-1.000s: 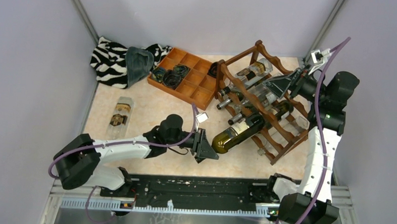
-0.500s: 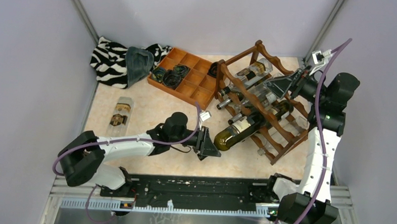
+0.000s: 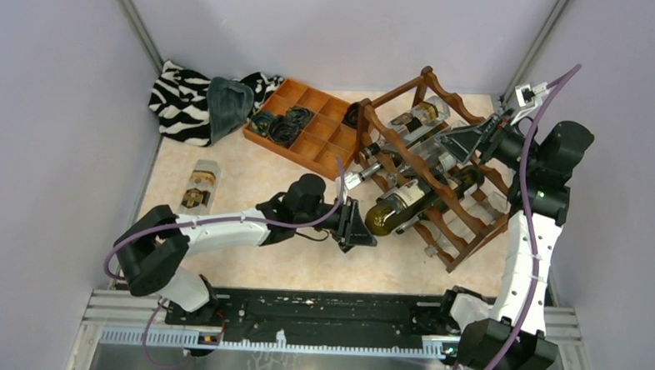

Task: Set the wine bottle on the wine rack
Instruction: Place the wine bottle in the wine rack.

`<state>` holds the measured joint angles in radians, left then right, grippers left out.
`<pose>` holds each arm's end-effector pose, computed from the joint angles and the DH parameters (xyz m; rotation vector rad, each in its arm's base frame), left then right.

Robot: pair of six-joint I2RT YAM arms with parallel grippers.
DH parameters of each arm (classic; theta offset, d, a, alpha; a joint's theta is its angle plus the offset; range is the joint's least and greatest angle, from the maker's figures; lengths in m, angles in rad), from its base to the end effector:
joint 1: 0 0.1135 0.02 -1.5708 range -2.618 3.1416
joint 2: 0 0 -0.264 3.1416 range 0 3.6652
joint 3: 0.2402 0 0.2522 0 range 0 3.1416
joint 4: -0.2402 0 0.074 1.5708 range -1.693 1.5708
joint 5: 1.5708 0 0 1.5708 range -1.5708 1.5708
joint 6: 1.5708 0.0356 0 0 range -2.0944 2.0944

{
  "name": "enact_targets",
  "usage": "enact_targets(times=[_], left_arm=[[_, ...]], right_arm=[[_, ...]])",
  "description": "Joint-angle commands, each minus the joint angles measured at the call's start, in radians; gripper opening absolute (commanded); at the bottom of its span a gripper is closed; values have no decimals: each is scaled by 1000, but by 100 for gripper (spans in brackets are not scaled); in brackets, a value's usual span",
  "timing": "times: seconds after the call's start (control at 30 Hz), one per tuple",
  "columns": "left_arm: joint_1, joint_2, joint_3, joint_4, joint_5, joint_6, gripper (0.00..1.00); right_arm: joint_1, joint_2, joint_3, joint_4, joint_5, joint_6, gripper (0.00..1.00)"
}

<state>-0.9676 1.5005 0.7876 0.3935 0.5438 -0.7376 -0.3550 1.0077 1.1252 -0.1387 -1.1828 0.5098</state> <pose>0.1693 -0.2782 0.2292 0.6845 2.1094 -1.5817 0.2016 -0.0396 0.4232 -0.2500 1.6630 1.0473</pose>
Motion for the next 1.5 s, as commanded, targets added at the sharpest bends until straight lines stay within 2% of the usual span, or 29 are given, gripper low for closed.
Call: enact_targets(times=[0.0, 0.33, 0.7, 1.2, 1.47], left_arm=[[4, 8, 117, 92, -14, 97, 0], [-7, 91, 256, -4, -72, 191, 0], [-31, 203, 388, -57, -107, 221, 0], [-76, 272, 551, -194, -250, 280, 0], [-95, 308, 599, -198, -306, 296, 0]], right_arm=[[-12, -19, -2, 47, -14, -1, 98], [-17, -17, -2, 42, -10, -7, 98], [-20, -19, -6, 45, -11, -4, 98], [-20, -12, -12, 56, -12, 3, 98], [-20, -14, -16, 47, -5, -11, 98]])
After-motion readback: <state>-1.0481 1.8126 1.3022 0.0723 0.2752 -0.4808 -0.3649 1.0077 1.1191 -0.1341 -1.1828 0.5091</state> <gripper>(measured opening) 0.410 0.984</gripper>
